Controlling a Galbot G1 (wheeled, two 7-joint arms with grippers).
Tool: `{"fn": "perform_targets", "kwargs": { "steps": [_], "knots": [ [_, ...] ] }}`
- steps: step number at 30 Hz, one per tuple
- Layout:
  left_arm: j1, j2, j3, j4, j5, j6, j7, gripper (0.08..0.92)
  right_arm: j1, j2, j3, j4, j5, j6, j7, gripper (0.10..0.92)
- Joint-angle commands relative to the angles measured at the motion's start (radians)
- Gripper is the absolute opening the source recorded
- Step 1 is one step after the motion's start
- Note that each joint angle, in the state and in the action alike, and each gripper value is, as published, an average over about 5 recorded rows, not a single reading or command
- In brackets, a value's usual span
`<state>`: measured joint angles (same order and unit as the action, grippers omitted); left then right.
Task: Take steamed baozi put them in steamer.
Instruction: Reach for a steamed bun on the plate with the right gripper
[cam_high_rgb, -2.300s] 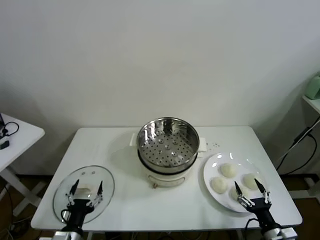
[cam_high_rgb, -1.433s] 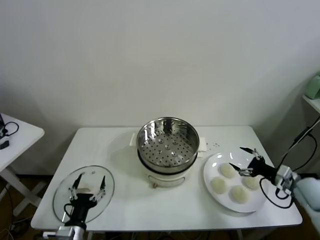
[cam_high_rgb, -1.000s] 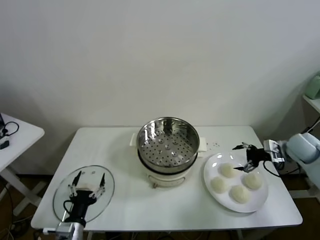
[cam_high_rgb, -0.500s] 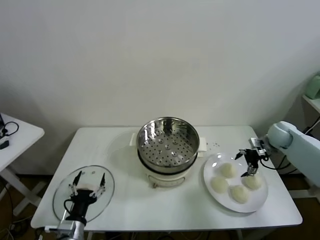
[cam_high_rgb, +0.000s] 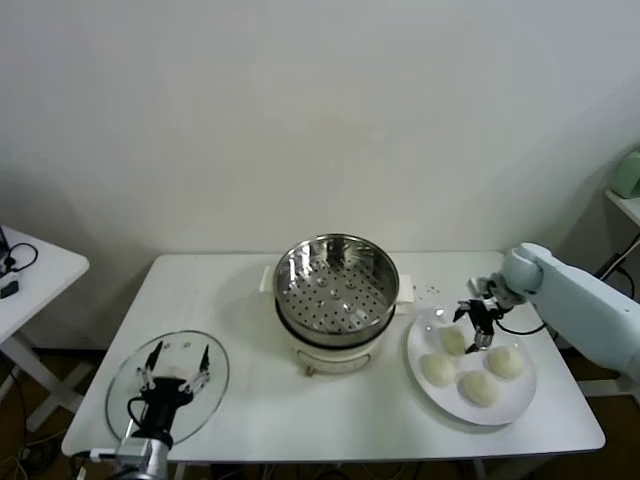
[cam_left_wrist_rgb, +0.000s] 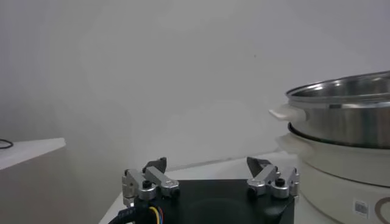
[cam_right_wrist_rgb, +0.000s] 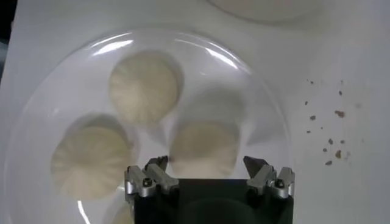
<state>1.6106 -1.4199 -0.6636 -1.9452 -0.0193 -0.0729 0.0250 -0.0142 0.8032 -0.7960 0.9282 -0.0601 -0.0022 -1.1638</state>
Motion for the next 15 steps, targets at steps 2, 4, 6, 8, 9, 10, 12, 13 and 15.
{"fn": "perform_targets", "kwargs": {
  "steps": [2,4,6,8,9,10,12,13,15],
  "knots": [
    [-0.002,-0.001,0.001,0.001,0.001,0.003,-0.001,0.823,0.01,0.037,-0.016,-0.033,-0.012,0.001,0.0,0.823],
    [-0.002,-0.001,0.001,0.0,0.001,0.005,-0.001,0.823,0.01,0.033,-0.016,-0.031,-0.014,0.001,-0.005,0.823],
    [-0.001,-0.001,0.001,0.0,0.001,0.006,-0.002,0.823,0.01,0.03,-0.018,-0.03,-0.016,0.002,-0.009,0.823],
    [-0.001,-0.001,0.001,0.0,0.001,0.006,-0.002,0.823,0.008,0.028,-0.017,-0.03,-0.018,0.003,-0.011,0.823],
    [0.0,-0.001,0.001,0.001,0.001,0.006,-0.002,0.823,0.006,0.028,-0.015,-0.031,-0.018,0.003,-0.01,0.823],
    [0.0,-0.002,0.001,0.001,0.001,0.005,-0.003,0.823,0.003,0.028,-0.012,-0.031,-0.019,0.003,-0.01,0.822],
    [0.001,-0.003,0.001,0.001,0.001,0.005,-0.003,0.823,-0.003,0.029,-0.002,-0.03,-0.019,0.003,-0.008,0.818],
    [0.001,-0.004,0.001,0.001,0.001,0.005,-0.003,0.823,-0.006,0.03,0.002,-0.03,-0.019,0.002,-0.007,0.811],
    [0.001,-0.004,0.002,0.001,0.001,0.006,-0.003,0.823,-0.009,0.03,0.006,-0.029,-0.019,0.002,-0.005,0.793]
  ]
}}
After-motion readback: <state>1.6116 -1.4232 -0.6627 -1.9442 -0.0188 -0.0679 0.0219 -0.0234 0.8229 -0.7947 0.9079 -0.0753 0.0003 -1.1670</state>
